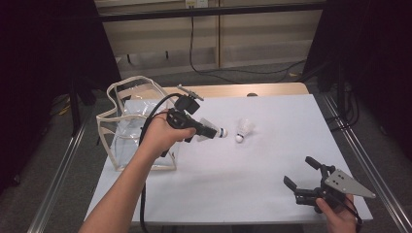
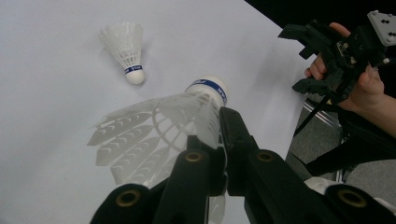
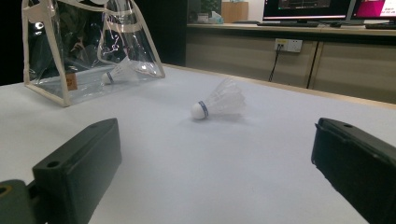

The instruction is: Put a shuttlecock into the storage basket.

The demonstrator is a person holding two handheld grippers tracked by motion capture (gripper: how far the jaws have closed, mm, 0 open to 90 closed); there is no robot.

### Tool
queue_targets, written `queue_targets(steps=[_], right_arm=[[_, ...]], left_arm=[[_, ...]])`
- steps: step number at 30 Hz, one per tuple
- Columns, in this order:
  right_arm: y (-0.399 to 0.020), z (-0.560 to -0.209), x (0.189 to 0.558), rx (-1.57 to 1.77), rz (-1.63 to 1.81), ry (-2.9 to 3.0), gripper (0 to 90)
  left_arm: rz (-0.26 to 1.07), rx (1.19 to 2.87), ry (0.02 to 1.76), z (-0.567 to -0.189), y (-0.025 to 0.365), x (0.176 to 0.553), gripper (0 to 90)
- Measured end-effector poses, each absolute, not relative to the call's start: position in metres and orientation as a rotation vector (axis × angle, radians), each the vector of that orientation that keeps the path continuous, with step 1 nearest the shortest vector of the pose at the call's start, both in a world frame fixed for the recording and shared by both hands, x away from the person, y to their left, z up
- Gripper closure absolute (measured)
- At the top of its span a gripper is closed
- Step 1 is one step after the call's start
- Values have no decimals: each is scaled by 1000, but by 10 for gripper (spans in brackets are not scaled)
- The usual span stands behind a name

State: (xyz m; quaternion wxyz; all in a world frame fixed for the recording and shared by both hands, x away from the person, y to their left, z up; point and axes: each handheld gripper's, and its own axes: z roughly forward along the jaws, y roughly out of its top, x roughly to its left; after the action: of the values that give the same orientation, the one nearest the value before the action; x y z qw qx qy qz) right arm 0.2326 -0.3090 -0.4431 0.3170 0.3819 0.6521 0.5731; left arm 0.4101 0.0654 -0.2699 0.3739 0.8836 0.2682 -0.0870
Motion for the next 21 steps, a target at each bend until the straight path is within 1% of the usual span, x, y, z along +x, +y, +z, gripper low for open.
queue_targets(steps=[21], right_arm=[[-308,-443,232,1002,1508,1717,14]], left_arm=[[-211,2242,709,-260,69,416,892]])
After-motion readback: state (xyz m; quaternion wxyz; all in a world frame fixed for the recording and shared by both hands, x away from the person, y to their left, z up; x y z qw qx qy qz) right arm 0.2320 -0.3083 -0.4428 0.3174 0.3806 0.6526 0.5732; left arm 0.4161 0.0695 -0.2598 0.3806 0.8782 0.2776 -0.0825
